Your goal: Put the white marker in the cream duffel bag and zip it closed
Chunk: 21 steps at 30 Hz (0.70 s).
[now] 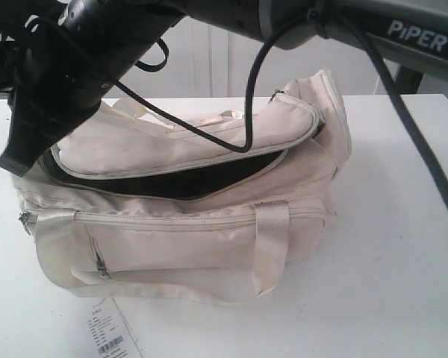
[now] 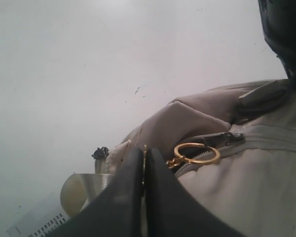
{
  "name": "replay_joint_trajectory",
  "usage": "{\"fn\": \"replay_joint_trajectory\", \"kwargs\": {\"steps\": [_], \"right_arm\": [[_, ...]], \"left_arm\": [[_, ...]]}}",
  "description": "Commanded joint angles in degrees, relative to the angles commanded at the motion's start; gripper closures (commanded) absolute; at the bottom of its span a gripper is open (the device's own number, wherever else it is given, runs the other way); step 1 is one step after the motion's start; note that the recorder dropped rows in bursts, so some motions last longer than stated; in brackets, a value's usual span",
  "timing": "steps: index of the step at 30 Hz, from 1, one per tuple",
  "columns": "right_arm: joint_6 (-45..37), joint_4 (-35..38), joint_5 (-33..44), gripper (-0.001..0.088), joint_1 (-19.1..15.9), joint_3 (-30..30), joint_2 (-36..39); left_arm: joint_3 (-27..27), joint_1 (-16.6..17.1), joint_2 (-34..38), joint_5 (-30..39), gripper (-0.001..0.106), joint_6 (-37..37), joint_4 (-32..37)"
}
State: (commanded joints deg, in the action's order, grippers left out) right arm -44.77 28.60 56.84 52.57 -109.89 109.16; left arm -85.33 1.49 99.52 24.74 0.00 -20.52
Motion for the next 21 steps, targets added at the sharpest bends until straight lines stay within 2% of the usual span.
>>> {"fn": "replay_joint_trajectory", "kwargs": {"steps": [8,16,21], "right_arm": [[-0.1,3.1,2.2,0.0868,0.0,0.0,-0.2],[-0.2,2.8,6.1,0.0868,0.0,0.0,-0.1],[-0.5,2.8,6.0,0.0868,0.0,0.0,0.2]], "left_arm": [[0.0,0.0,0.0,-0.1,0.105,0.0,0.0],[0.0,0.0,0.0,-0.1,0.105,0.0,0.0],[0.0,0.0,0.0,-0.1,0.105,0.0,0.0]]}}
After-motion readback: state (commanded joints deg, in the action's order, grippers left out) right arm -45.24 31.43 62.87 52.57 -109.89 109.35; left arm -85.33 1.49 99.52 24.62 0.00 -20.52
